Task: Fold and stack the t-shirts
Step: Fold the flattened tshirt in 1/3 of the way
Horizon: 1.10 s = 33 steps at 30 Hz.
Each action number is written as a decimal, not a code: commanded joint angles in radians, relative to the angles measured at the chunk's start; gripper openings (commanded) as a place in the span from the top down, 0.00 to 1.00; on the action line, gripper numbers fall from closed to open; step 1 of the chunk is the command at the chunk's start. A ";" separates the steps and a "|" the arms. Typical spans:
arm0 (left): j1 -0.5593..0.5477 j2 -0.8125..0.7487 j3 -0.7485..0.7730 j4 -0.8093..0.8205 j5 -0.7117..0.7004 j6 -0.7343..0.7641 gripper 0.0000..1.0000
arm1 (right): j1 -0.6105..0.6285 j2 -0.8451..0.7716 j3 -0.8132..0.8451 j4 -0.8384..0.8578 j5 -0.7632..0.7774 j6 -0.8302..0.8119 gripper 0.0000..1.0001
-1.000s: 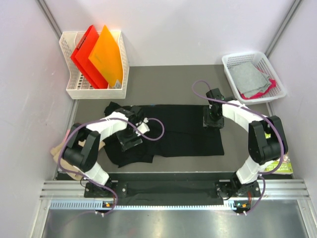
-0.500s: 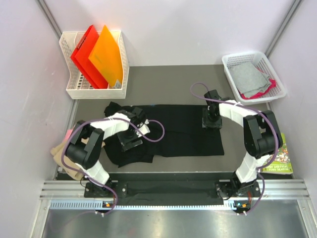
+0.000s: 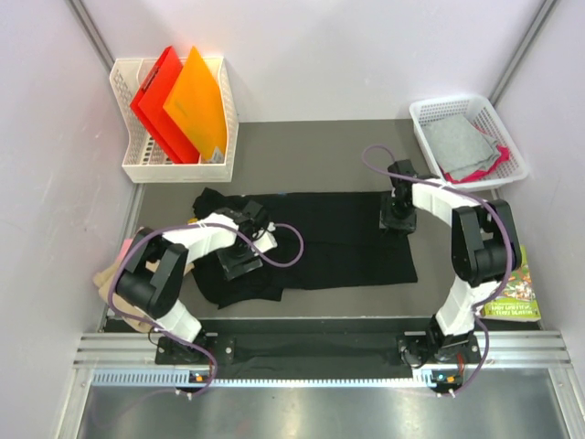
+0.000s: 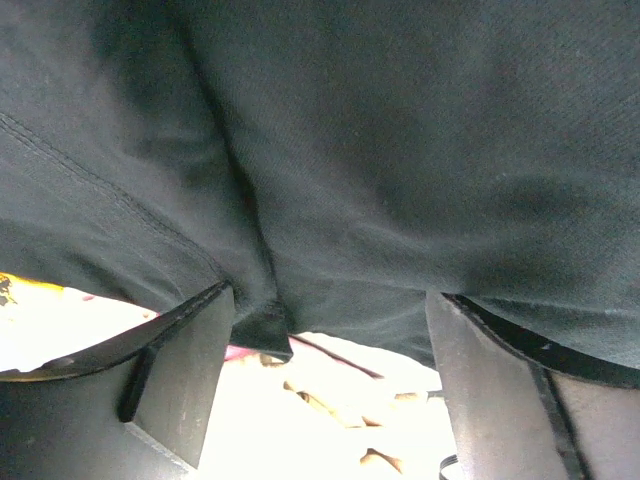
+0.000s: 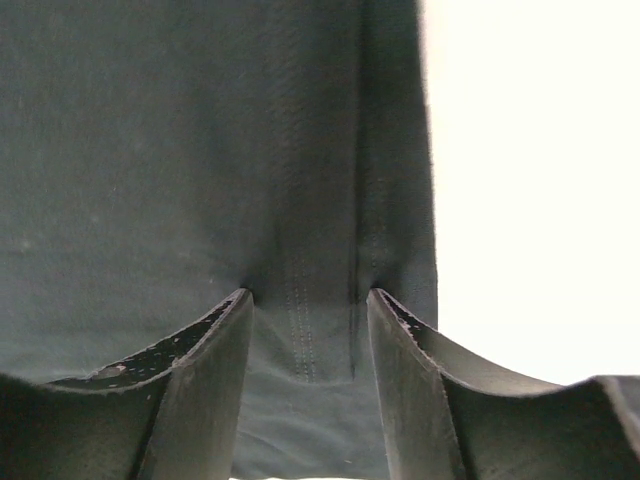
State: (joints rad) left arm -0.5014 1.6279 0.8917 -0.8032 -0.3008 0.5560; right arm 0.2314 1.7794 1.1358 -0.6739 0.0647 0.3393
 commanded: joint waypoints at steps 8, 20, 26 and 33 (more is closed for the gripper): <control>0.021 0.046 -0.119 0.150 -0.052 0.035 0.54 | -0.076 0.114 0.216 0.030 -0.045 -0.020 0.49; 0.021 0.026 -0.125 0.144 -0.060 0.039 0.54 | -0.075 0.150 0.340 0.037 -0.095 -0.010 0.50; 0.021 0.015 -0.114 0.127 -0.061 0.038 0.54 | -0.075 0.207 0.363 0.039 -0.086 -0.016 0.51; 0.021 0.001 -0.117 0.119 -0.069 0.044 0.54 | -0.075 0.261 0.389 0.048 -0.086 -0.020 0.56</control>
State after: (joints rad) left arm -0.5072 1.6077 0.8230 -0.7635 -0.3801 0.5945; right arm 0.1547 2.0193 1.4712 -0.6552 -0.0193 0.3321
